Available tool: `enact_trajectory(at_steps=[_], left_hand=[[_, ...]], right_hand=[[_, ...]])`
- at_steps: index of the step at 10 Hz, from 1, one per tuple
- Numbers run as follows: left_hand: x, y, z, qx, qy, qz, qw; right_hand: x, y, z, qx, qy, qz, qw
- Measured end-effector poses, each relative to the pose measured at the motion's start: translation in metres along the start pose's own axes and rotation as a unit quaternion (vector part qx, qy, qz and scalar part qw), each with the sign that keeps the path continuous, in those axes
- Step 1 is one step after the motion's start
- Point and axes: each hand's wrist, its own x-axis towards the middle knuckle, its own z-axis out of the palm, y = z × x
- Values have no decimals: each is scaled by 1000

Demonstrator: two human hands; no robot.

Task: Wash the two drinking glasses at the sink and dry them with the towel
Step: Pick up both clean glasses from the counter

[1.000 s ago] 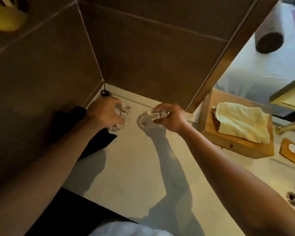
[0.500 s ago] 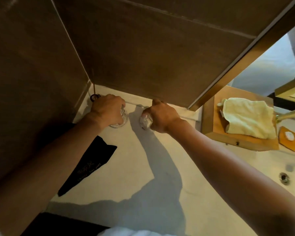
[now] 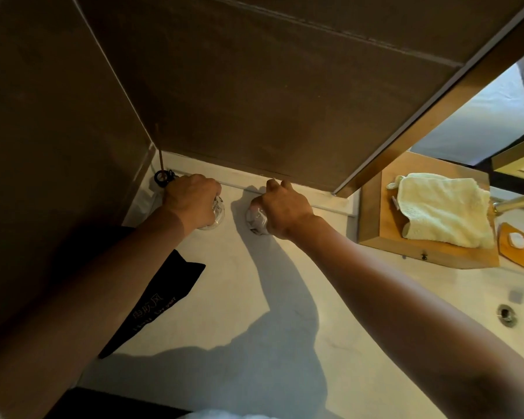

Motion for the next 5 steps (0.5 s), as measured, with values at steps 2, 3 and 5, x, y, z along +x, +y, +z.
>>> enact_trajectory(at_steps=[2,3,5], left_hand=[[-5,0,3,13,24,-3,1000],[-19,1,-5,-10,26,-12,1000],[-57,9,-27,-27,49,-39,998]], right_hand=[[-4,0,8,21,14,10,1000],[-14,1,7,45,32,15,998],[-42,9,-6,73,79,26,994]])
